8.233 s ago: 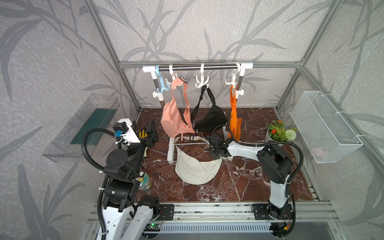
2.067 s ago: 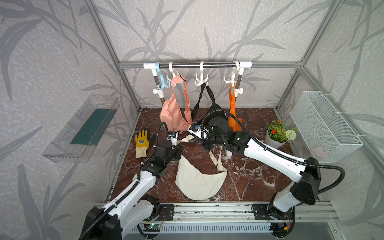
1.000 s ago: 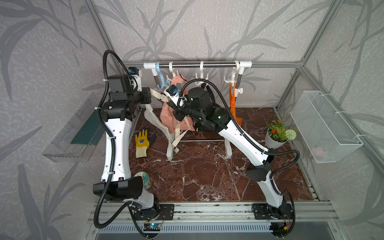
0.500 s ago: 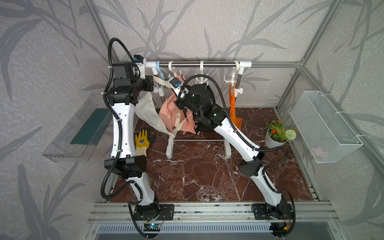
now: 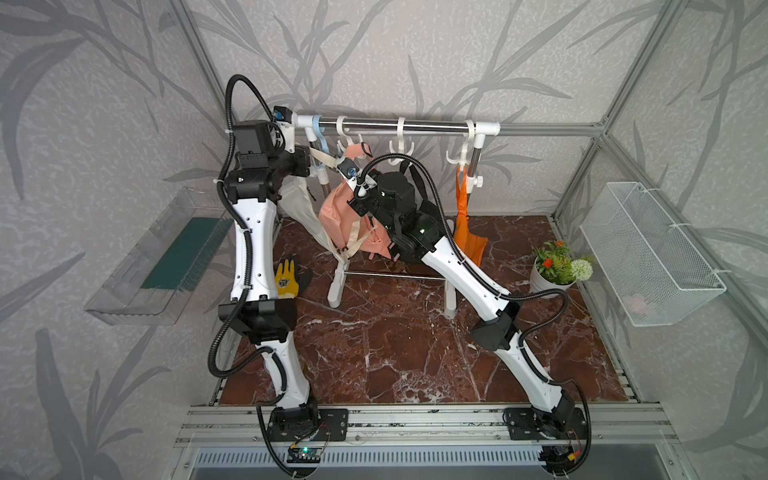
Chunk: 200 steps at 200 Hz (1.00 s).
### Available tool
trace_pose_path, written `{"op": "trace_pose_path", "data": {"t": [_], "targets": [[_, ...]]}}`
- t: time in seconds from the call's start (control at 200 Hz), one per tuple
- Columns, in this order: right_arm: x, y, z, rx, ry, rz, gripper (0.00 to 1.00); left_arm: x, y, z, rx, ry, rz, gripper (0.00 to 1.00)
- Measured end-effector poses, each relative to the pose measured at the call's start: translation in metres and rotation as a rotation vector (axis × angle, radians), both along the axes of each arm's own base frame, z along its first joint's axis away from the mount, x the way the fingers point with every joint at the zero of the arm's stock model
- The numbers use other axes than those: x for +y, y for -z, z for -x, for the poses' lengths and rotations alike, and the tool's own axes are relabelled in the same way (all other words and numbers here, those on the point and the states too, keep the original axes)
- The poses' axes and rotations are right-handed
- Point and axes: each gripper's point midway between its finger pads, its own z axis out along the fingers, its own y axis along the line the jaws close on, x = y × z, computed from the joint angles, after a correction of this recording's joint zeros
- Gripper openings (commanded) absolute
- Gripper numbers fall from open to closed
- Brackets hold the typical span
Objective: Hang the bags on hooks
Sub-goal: Hang the bag on the hook.
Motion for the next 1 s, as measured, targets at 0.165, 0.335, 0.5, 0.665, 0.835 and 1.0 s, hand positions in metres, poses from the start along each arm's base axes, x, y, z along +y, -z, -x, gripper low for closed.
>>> {"op": "trace_pose_path", "data": {"t": [0.165,0.335,0.5,0.665,0.835,1.0], "targets": [[-0.004,0.000,-0.005,-0.025,0.040,0.021,0.00,0.003,0.001,-0.005,-0.016,-0.017,-0.008,0.01],[-0.007,0.002,-0.009,-0.042,0.074,0.045,0.00,0.008,0.013,-0.004,-0.034,-0.045,-0.014,0.05],[-0.010,0.004,-0.012,-0.050,0.088,0.061,0.00,0.015,0.037,0.001,-0.046,-0.069,0.000,0.06],[-0.007,0.004,-0.012,-0.066,0.082,0.063,0.00,0.018,0.027,-0.002,-0.108,-0.069,0.029,0.02],[-0.006,-0.005,-0.012,-0.103,0.084,0.042,0.00,0.024,0.011,-0.002,-0.156,-0.053,0.075,0.01],[-0.004,-0.014,-0.009,-0.137,0.080,0.024,0.00,0.025,-0.002,-0.007,-0.183,-0.012,0.118,0.02]]}}
